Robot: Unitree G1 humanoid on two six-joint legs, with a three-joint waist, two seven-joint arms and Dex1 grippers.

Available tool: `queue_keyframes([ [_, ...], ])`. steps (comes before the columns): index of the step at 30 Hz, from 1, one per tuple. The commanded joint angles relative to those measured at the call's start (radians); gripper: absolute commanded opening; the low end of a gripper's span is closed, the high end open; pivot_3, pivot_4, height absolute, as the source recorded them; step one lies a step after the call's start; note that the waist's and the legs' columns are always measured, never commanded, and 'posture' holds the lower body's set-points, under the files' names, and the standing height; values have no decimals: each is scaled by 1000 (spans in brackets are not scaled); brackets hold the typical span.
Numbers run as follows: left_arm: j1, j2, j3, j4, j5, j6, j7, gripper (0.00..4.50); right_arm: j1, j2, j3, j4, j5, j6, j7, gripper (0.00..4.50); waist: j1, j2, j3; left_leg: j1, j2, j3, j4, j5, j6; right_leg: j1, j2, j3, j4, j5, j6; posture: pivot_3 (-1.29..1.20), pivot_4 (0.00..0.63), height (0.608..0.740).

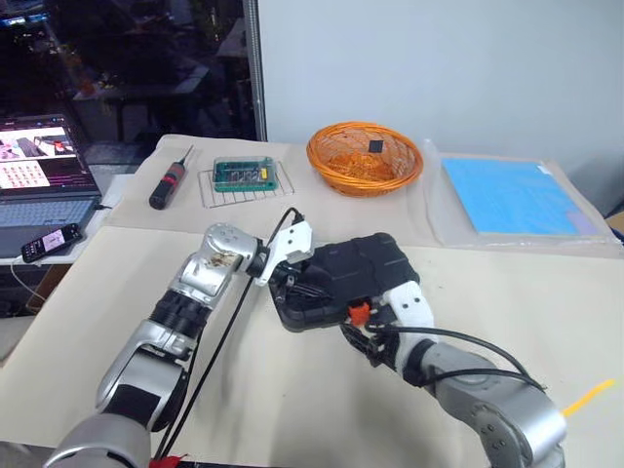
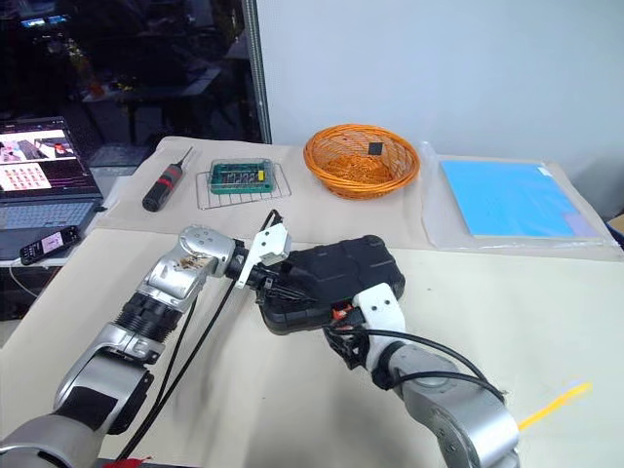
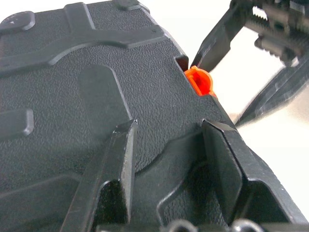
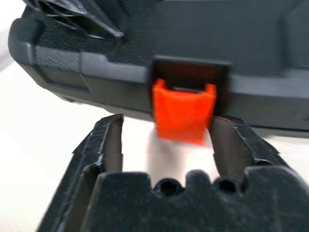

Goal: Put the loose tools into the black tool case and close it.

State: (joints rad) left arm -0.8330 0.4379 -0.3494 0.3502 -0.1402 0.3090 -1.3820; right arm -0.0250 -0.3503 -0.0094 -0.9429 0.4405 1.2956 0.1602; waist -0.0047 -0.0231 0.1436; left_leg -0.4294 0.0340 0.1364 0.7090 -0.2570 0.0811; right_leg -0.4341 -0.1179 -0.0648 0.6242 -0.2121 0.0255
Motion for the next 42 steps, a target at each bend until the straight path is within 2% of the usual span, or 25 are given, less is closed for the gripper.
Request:
queue_keyframes([
  [1,41,14,-53,36,58,29,11,2246,29,-12,-61,-63,37,32,32,3007,1,0,-1,0,0,0,0,0,1,0,0,0,0,0,0,0,150,740],
  [4,41,14,-52,41,60,26,14,2246,26,2,-58,-34,47,37,41,2333,2,1,-2,0,0,0,0,0,0,0,1,0,0,-1,0,0,150,740],
  [10,46,10,-59,38,65,29,25,2246,-117,67,36,165,6,-1,27,202,-1,1,-3,2,0,0,0,0,0,1,1,0,-1,-1,0,0,150,740],
  [11,46,10,-61,36,66,30,27,2246,-135,70,48,189,1,-7,28,42,-2,1,-3,2,0,0,0,0,0,1,0,0,-1,-1,-1,0,150,740],
  [15,49,7,-66,26,65,38,32,2246,-195,73,82,279,-20,-42,36,42,-6,1,-3,3,0,0,-1,-1,0,2,-1,0,-1,-1,-1,0,150,740],
  [18,51,7,-65,22,64,41,37,2246,-181,59,73,251,-10,-51,49,42,-7,1,-3,3,0,0,-1,-1,0,2,-2,0,-1,-1,-1,0,150,740],
  [21,53,8,-60,19,62,48,43,2246,-110,41,27,151,56,-31,103,42,-5,1,-3,3,0,0,-2,-1,0,2,-2,0,-1,-1,-1,0,150,740],
  [25,58,11,-56,14,63,53,49,2246,33,-37,-20,12,164,15,207,42,0,2,-4,4,-1,0,-7,0,0,3,-2,0,-4,-1,1,0,150,740],
  [27,62,12,-56,10,62,55,51,2246,80,-56,-42,-16,179,-14,218,42,3,2,-4,6,0,0,-10,0,0,10,-1,-1,-10,0,1,0,150,740],
  [31,65,13,-55,7,61,58,55,2246,55,-5,-70,12,150,-120,170,42,2,1,-5,8,0,0,-11,-1,-1,9,-2,-1,-13,-2,5,0,150,740],
  [33,66,14,-55,5,59,59,58,2246,16,44,-80,56,119,-181,125,42,2,2,-5,9,0,0,-11,-4,-8,9,-2,-2,-13,-2,6,0,150,740],
  [39,69,15,-53,-1,58,61,61,2246,-1,43,-17,131,70,-275,117,42,5,2,-5,9,-1,0,-14,-4,-7,9,-2,-2,-13,1,1,0,150,740],
  [42,73,16,-52,-10,57,66,62,2246,-5,40,-5,165,57,-308,119,42,6,2,-5,8,-1,0,-14,0,0,9,-2,-2,-13,0,1,0,150,740],
])
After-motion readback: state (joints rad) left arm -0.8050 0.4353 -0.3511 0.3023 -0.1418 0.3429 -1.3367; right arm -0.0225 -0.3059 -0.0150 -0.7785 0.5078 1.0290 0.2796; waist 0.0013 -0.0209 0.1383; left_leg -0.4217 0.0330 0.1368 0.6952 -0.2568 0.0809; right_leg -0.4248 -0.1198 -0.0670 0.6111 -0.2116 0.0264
